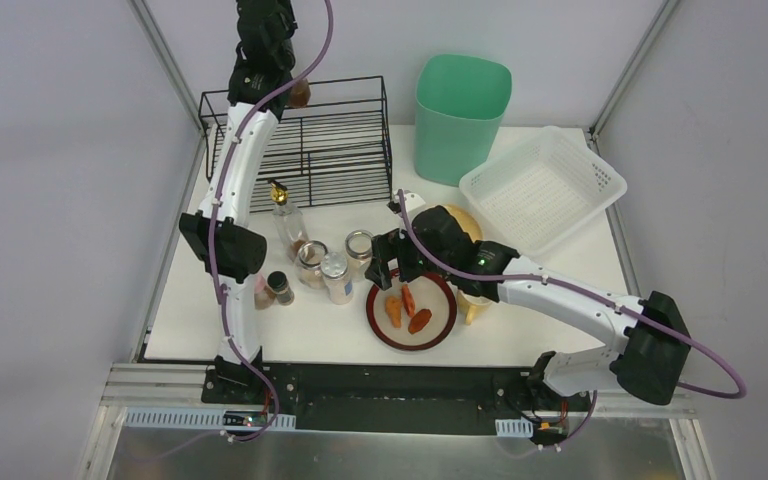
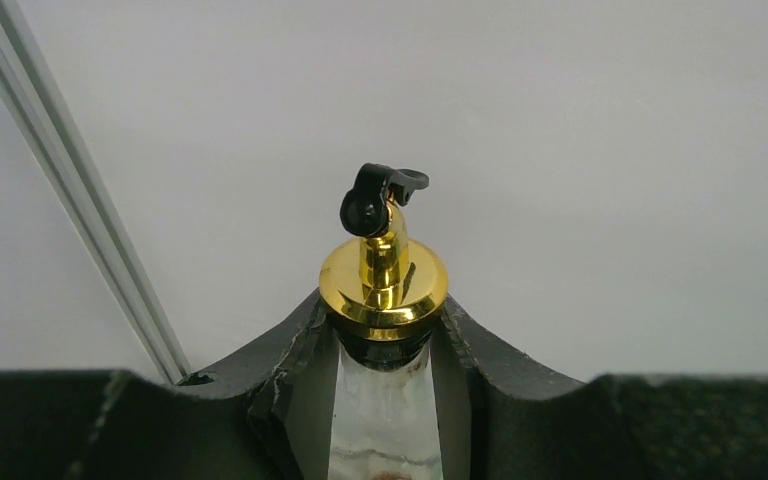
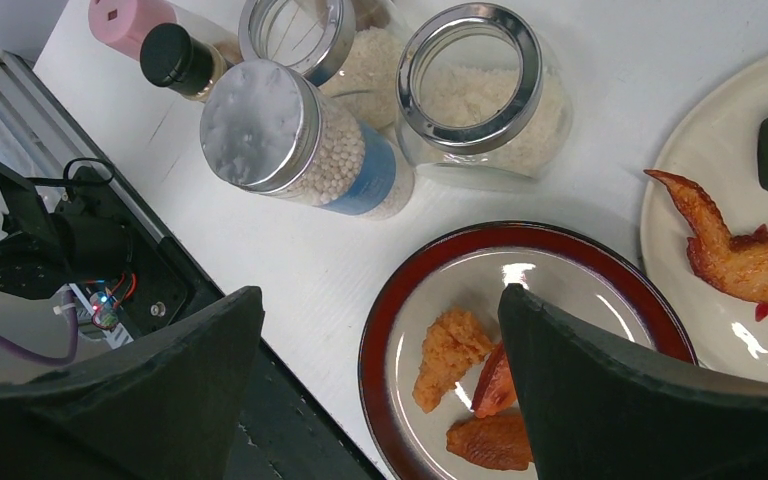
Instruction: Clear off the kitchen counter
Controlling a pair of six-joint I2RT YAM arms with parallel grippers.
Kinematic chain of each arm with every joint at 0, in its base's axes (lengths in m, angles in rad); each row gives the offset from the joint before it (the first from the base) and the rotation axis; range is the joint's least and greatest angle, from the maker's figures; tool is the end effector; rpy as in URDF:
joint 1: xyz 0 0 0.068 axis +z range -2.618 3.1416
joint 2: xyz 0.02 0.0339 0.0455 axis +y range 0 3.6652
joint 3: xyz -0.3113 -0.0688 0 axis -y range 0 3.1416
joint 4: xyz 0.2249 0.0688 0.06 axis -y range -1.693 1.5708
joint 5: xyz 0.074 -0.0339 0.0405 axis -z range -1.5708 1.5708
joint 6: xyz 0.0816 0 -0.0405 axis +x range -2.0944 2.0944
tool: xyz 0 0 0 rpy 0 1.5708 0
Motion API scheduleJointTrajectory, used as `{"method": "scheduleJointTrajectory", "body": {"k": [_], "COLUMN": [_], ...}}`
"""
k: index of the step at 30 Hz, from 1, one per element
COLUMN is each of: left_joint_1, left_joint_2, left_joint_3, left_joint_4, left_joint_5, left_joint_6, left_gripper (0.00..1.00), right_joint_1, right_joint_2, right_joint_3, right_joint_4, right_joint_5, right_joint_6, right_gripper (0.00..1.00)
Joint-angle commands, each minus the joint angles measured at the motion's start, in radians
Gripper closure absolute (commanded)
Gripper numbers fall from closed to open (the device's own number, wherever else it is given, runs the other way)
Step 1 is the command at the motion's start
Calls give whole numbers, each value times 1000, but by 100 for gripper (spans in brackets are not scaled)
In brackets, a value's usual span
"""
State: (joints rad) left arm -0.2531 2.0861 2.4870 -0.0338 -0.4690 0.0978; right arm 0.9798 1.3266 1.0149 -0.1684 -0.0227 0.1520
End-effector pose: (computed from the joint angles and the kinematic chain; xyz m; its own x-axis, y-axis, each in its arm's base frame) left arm 0.4876 -0.0880 0.5801 0.3277 0.0052 -0.9448 -0.2181 0.9734 -0.0703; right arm 0.1741 0.2628 0.3318 -0.3818 -0.2973 -0.8751 -0.7927 0.5922 0.1447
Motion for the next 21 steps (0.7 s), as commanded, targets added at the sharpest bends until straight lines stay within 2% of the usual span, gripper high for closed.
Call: {"method": "scheduleJointTrajectory", "body": {"k": [1,13,19,21], "left_joint_1": [8,26,25,25], "left_joint_2": [0,50,42,36], "left_joint_3": [65,95,44,23], "left_joint_4": [122,151,124,112], "left_joint_5": [25,-2,10,20], "left_joint_6": [-49,-81,-94,-143], "left_gripper": [100,100,100,100], "right_joint_1": [4,6,6,5], "right_joint_2": [-10,-1,2,2], "right_joint_3": [-3,-2,-1,1], "right_joint_4": [38,40,37,37], "right_joint_5": [5,8,11,12], "right_joint_6": [-9,-5,-6,-4], "right_gripper": [8,8,8,8]}}
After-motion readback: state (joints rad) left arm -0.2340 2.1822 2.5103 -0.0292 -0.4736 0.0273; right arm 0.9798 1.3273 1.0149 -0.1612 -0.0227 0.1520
